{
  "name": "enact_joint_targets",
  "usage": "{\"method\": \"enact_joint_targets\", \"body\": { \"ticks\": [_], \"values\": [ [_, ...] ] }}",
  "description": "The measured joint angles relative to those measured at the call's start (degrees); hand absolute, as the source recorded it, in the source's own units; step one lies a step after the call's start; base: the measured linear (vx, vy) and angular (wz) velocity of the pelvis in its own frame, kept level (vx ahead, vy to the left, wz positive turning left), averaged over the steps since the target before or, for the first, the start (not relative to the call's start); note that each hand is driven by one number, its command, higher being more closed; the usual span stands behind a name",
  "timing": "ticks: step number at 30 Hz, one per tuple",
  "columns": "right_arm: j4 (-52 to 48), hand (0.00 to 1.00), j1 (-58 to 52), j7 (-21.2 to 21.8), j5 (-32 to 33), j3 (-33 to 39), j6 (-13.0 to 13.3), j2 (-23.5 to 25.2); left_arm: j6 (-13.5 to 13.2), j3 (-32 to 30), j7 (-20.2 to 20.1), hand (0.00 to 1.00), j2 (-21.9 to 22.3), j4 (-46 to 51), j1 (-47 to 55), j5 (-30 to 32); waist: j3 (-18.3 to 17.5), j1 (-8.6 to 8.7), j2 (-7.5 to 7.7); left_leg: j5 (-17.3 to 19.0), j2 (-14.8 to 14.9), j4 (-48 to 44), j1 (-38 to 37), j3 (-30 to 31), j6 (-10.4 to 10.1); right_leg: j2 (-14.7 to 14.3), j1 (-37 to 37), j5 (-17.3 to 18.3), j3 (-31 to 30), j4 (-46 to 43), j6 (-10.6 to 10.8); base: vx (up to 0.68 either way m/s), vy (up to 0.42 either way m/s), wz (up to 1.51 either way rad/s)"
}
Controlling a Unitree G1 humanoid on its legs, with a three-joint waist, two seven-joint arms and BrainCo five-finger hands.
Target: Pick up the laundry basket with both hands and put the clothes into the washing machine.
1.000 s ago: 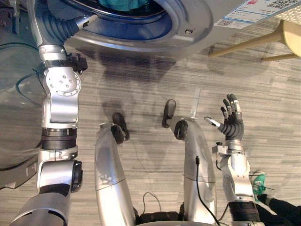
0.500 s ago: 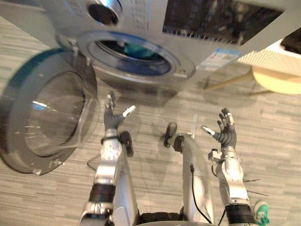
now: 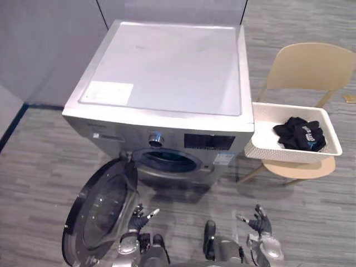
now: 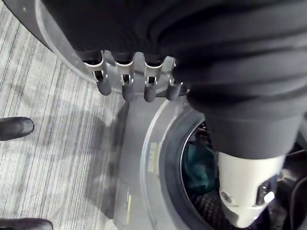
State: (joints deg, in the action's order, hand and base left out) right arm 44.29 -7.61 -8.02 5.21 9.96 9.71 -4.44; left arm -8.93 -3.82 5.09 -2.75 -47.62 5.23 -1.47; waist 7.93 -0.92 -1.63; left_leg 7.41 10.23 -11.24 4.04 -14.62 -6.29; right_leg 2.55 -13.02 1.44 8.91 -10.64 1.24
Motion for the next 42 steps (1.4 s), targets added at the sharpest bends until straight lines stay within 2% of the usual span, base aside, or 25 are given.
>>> {"method": "enact_joint_targets", "body": {
  "ticks": [3,5,8,9,10,11,12,13,15,17,19,21,22,24,25,26,29,32,34,35,37,38,40,41,42],
  "values": [
    [1.78,0.0,1.26,0.56,1.09,0.34,-0.02,-0.86,-0.05,-0.25,0.07,0.0,0.02,-0.71,-0.16,0.0,-0.07,0.18,-0.11,0.02,-1.42,0.5,-1.15,3.48,0.04,-0.02,0.21,-1.8,-3.16,1.98,0.66,0.02,0.057,-0.64],
    [2.04,0.0,1.7,0.62,1.62,1.1,0.01,-0.78,-0.04,-0.38,0.09,0.0,-0.09,-2.98,-1.35,0.0,-0.01,0.29,0.06,0.68,-2.24,1.35,-2.6,1.65,0.82,-0.54,0.08,-4.35,-7.57,4.66,1.3,-0.04,0.119,-0.88],
    [1.22,0.0,2.36,0.6,3.27,1.11,0.0,-0.49,0.02,-1.54,0.3,0.0,0.31,-3.7,-1.51,0.01,0.12,0.67,0.29,4.85,-2.31,0.11,-4.17,-4.28,1.58,-2.84,-2.34,-7.32,-15.6,5.39,2.28,-0.11,0.123,-1.6],
    [0.54,0.0,3.23,0.54,3.77,0.57,-0.06,-0.11,0.04,-1.78,0.32,0.0,0.14,-3.69,-1.46,0.04,0.82,0.83,1.55,6.62,-2.45,-1.24,-4.97,-10.18,2.2,-3.68,-3.48,-7.97,-19.49,6.75,2.23,-0.18,0.083,-2.02],
    [0.19,0.0,3.51,0.51,3.87,0.63,-0.11,0.09,0.08,-2.16,0.32,0.0,-0.09,-3.73,-1.49,0.05,1.05,1.26,1.7,7.05,-2.07,-1.31,-4.87,-12.88,2.47,-3.36,-3.84,-7.02,-17.77,7.46,1.04,-0.21,0.039,-2.27],
    [-0.39,0.0,4.03,0.46,4.55,0.7,-0.1,0.54,0.09,-2.78,0.31,0.0,0.47,-3.69,-1.52,0.09,1.1,1.71,1.21,7.21,-0.54,-0.66,-5.43,-17.85,2.74,-2.15,-5.67,-5.23,-9.17,6.33,-1.23,-0.13,0.009,-2.42],
    [-0.8,0.0,4.83,0.49,5.24,0.45,-0.1,1.52,0.15,-3.25,0.37,0.0,0.1,-3.7,-1.28,0.11,1.33,1.67,1.08,7.06,0.22,0.04,-7.35,-24.76,2.47,0.16,-8.29,-2.62,5.72,-0.01,-4.49,-0.06,0.005,-2.48],
    [-0.76,0.0,4.85,0.49,5.57,0.35,-0.11,1.88,0.31,-3.25,0.38,0.0,-0.09,-3.73,-1.15,0.26,1.12,1.69,1.66,7.02,0.2,0.47,-8.25,-27.36,2.39,1.3,-8.29,-1.24,11.62,-2.15,-5.81,0.02,-0.014,-2.55],
    [0.24,0.0,4.52,0.5,7.12,0.34,-0.14,2.52,0.79,-2.95,0.32,0.0,-0.26,-3.77,-0.43,2.4,0.51,1.81,2.55,7.4,0.01,0.15,-11.53,-38.92,1.71,5.74,-3.9,6.51,34.83,-6.33,-9.53,0.05,-0.055,-2.46],
    [1.92,0.0,5.56,0.5,7.74,0.33,-0.19,2.98,0.87,-2.92,0.3,0.0,-0.38,-3.76,-0.95,2.66,0.32,1.93,2.85,7.51,0.76,-1.57,-12.93,-44.06,1.53,6.33,-1.68,7.31,44.11,-6.24,-10.52,0.14,-0.143,-2.58],
    [2.19,0.0,6.05,0.59,7.75,0.31,-0.17,2.94,0.97,-2.46,0.27,0.0,-0.28,-4.73,-1.77,3.42,0.47,2.0,2.57,7.93,1.27,-3.06,-15.15,-45.83,0.68,3.99,-2.03,6.48,41.85,-6.39,-10.65,0.17,-0.144,-2.3],
    [3.27,0.0,6.1,0.63,7.88,0.09,-0.2,1.66,1.0,-0.78,0.22,0.0,-0.14,-6.0,-4.65,4.12,0.83,4.3,0.34,7.43,2.26,-7.1,-16.7,-44.06,-0.86,0.96,-2.37,7.47,35.14,-7.16,-9.74,0.24,-0.063,-1.47],
    [3.72,0.0,6.11,0.65,7.92,0.05,-0.23,1.47,0.95,-0.66,0.17,0.0,-0.15,-6.12,-5.3,4.4,0.82,4.59,0.29,7.2,3.09,-9.7,-16.34,-43.12,-1.28,0.72,-2.36,7.75,34.1,-7.19,-9.52,0.28,-0.05,-1.03],
    [5.17,0.0,6.23,0.55,8.32,-0.96,-0.31,1.12,0.71,-0.17,0.09,0.0,0.71,-6.37,-7.8,4.35,1.08,5.07,0.24,9.55,7.61,-28.38,-8.81,-30.86,1.32,-1.25,-0.98,8.47,28.89,-5.07,-8.3,0.17,-0.031,-0.93],
    [5.33,0.0,6.36,0.55,8.28,-1.25,-0.3,1.02,0.7,-0.12,0.08,0.0,0.96,-6.33,-7.95,4.25,1.27,5.04,0.22,10.11,7.17,-30.37,-6.72,-27.0,1.25,-1.67,-0.28,8.51,27.82,-4.4,-7.92,0.1,-0.05,-1.11],
    [6.76,0.0,7.4,0.55,8.22,-2.0,-0.38,0.67,0.68,-0.07,0.1,0.0,1.27,-6.45,-7.64,4.14,1.79,4.56,0.27,11.14,4.55,-31.96,-2.76,-17.51,0.63,-2.57,1.64,8.34,25.01,-2.91,-7.33,0.06,-0.038,-1.01],
    [8.53,0.0,8.98,0.57,8.12,-2.11,-0.81,0.89,0.49,1.27,0.3,0.0,1.55,-6.41,-5.99,3.16,3.11,2.45,-0.38,11.22,-0.47,-28.61,6.35,-2.33,0.76,-3.99,6.23,7.61,19.62,0.36,-6.03,0.08,0.004,-1.06],
    [8.27,0.0,9.62,0.56,8.05,-2.1,-1.04,0.95,0.22,1.34,0.36,0.0,1.9,-6.34,-4.94,3.1,4.24,1.15,-1.06,10.51,-1.61,-19.01,12.79,1.92,0.33,-4.22,8.92,7.14,17.34,2.89,-4.51,0.17,0.09,-0.51],
    [8.4,0.0,9.55,0.48,8.04,-2.04,-1.12,1.04,-0.33,1.1,0.35,0.0,1.9,-5.56,-4.0,2.46,4.47,-0.24,-1.02,6.08,-2.23,-13.39,14.18,2.05,1.36,-4.3,10.76,6.98,16.06,4.86,-3.12,0.22,0.107,-0.37],
    [7.94,0.0,9.8,0.48,8.06,-2.09,-1.03,1.31,-0.29,0.83,0.38,0.0,1.93,-5.05,-3.21,1.86,4.06,-1.57,-1.08,3.68,-3.05,-12.23,13.0,2.03,3.41,-4.07,12.1,7.78,14.37,5.2,-1.62,0.27,0.112,-0.43],
    [6.78,0.0,9.9,0.45,8.02,-2.07,-1.04,2.03,-0.35,0.77,0.37,0.0,1.75,-4.57,-3.06,1.44,4.25,-2.65,-0.45,4.03,-4.38,-11.75,11.55,1.36,4.91,-2.08,11.66,10.52,12.97,1.61,0.74,0.46,0.212,-0.38],
    [6.62,0.0,9.58,0.59,7.52,-2.05,-1.06,2.21,-0.28,0.86,0.4,0.0,1.53,-4.82,-3.04,0.84,4.33,-2.84,0.69,5.09,-6.39,-9.5,7.26,0.43,7.21,1.81,10.2,12.3,12.45,-7.42,1.87,0.51,0.237,-0.18],
    [6.6,0.0,9.27,0.67,7.37,-2.03,-1.17,2.44,-0.09,0.97,0.41,0.0,1.67,-5.45,-2.91,0.32,4.29,-2.6,0.72,6.06,-7.89,-8.63,3.44,0.36,8.94,6.45,5.84,12.35,11.8,-23.63,1.62,0.38,0.194,0.1],
    [5.99,0.0,8.79,0.67,7.15,-2.04,-1.3,3.12,0.1,1.0,0.45,0.0,1.56,-5.41,-2.68,-0.15,4.28,-2.3,1.5,7.28,-9.52,-7.79,0.03,1.32,10.41,10.22,2.31,9.09,10.85,-36.71,-0.26,0.54,0.215,0.59],
    [5.94,0.0,8.76,0.87,6.91,-2.35,-1.3,3.5,0.45,1.06,0.51,0.0,1.35,-5.4,-2.31,-0.16,4.0,-1.24,2.04,8.34,-10.74,-6.55,-3.26,3.66,11.37,12.61,-0.6,9.85,10.43,-44.55,0.36,0.47,0.164,0.77]
  ]
}}
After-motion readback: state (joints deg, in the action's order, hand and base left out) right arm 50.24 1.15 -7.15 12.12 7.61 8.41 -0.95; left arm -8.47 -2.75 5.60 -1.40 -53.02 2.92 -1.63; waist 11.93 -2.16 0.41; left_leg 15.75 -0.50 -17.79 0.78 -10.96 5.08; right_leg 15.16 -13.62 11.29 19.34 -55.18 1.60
